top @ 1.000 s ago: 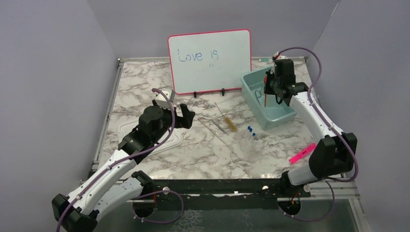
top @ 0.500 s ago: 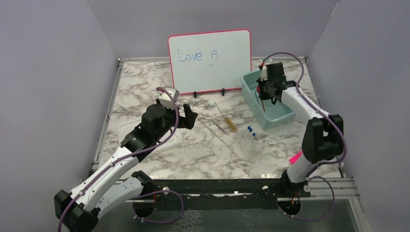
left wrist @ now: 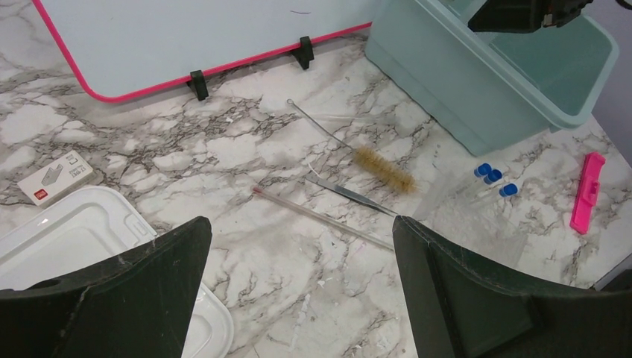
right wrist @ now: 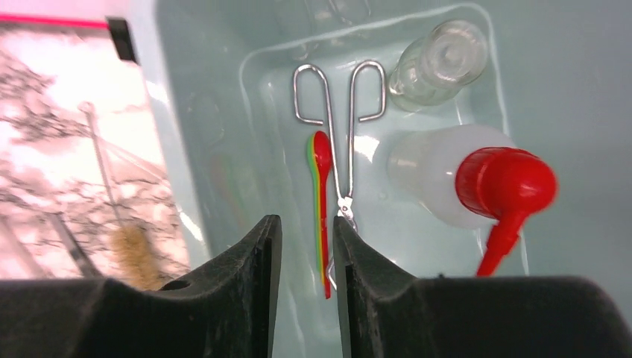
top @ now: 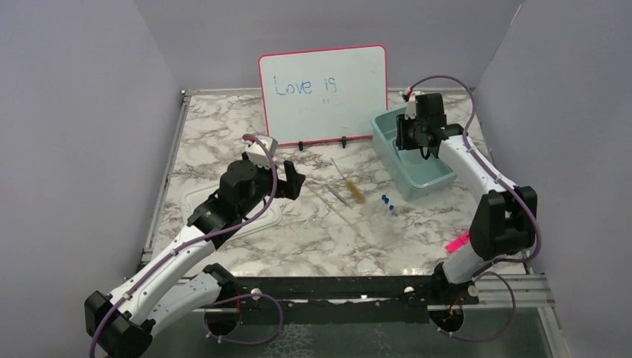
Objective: Organize the chemistry lab equipment
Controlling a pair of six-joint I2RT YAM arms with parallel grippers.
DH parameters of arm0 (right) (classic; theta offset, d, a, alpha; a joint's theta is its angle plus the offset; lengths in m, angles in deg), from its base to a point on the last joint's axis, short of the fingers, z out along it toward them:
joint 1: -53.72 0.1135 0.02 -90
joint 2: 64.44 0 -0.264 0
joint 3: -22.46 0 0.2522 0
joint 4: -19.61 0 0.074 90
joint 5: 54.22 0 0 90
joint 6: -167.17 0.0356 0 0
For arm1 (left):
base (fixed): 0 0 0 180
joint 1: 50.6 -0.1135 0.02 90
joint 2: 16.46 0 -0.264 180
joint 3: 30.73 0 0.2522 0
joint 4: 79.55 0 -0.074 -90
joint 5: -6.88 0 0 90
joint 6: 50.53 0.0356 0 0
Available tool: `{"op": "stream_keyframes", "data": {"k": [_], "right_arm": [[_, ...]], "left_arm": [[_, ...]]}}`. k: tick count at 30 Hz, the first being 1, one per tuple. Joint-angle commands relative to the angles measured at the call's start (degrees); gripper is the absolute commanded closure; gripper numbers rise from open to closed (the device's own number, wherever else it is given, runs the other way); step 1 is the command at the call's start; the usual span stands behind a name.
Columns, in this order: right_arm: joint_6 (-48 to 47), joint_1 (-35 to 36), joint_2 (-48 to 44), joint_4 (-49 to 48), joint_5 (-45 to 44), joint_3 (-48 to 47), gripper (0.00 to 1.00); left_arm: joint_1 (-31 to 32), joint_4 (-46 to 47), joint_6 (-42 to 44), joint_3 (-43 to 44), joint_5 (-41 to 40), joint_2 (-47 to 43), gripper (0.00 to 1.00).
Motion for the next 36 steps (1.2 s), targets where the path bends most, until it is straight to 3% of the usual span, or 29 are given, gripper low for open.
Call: {"op": "stream_keyframes", "data": {"k": [1,7,13,21,28,36], "right_arm": [[3.9,-0.2,-5.8,1.3,0.7,-3.5,0.63],[6.3,3.7,-12.5,3.8,-0.2,-4.6,0.59],[7.3,14.7,-12.8,4.9,-2.5,-4.1,0.57],[13.2,23.9,-3.3,0.8,-5.2,-1.0,0.52],[18.2,24.4,7.8,-0.9,-5.4,-1.9,0.49],[16.7,24.3,16.1,-2.6,-5.5,-3.8,0.56]], "left_arm": [[-0.3,1.8,0.5,-0.4,0.1,0.2,0.06],[-0.3,2.1,-0.2,-0.6,0.7,-0.1,0.06],[-0.3,3.1,0.2,-0.7,3.6,-0.3,0.06],[-0.3,2.7,0.1,-1.0,2.1,-2.3,0.06],[-0.3,0.0,-1.4,-0.9,6.0,-4.0,0.06],[-0.3,1.1,-2.6,-2.5,6.4,-4.9,0.06]]}}
